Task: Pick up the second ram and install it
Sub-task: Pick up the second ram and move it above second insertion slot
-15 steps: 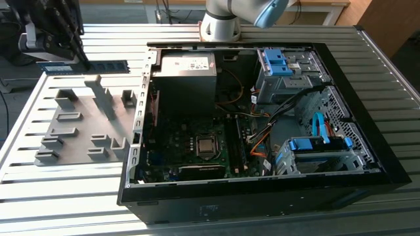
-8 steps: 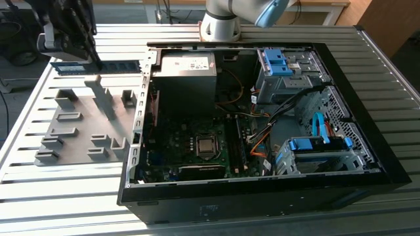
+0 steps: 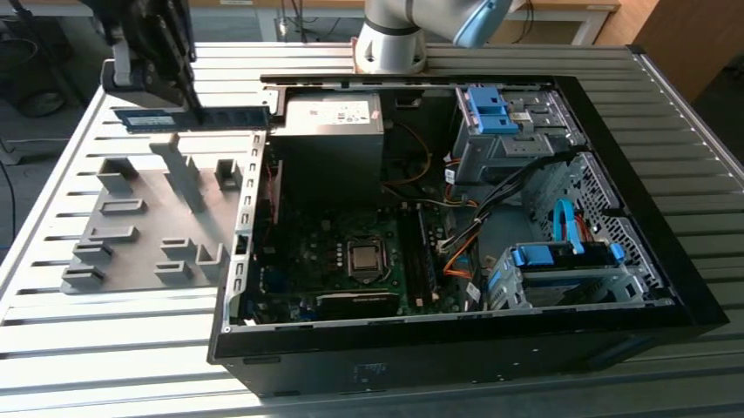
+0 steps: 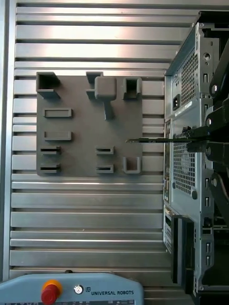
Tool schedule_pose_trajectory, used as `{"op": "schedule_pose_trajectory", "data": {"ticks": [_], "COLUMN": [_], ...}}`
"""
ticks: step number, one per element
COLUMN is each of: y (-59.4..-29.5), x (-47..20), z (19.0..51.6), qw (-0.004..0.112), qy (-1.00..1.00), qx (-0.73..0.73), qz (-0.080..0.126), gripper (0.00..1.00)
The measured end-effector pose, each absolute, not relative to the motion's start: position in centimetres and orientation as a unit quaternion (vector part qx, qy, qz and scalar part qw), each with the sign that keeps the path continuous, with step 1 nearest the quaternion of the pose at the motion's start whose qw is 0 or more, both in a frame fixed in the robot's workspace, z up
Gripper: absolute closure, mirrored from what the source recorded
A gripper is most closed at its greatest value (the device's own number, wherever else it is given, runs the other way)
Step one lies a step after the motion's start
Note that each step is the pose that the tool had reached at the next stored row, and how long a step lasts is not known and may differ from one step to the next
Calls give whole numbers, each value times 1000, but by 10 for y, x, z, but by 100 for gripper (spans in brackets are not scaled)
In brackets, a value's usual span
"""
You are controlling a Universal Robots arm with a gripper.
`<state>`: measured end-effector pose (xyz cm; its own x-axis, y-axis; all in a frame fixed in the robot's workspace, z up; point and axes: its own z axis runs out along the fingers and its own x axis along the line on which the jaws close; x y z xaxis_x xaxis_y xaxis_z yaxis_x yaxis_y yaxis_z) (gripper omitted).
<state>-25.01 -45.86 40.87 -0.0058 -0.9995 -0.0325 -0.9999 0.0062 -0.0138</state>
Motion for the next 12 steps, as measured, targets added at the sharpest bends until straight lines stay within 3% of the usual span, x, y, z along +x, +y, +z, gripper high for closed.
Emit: {"op": "schedule_pose_trajectory", "data": {"ticks": [12], "y": [-459], "x": [-214], "z": [409], "qw": [16], "qy": [710], "qx": [-704], "qz": [7], "gripper": [86]}}
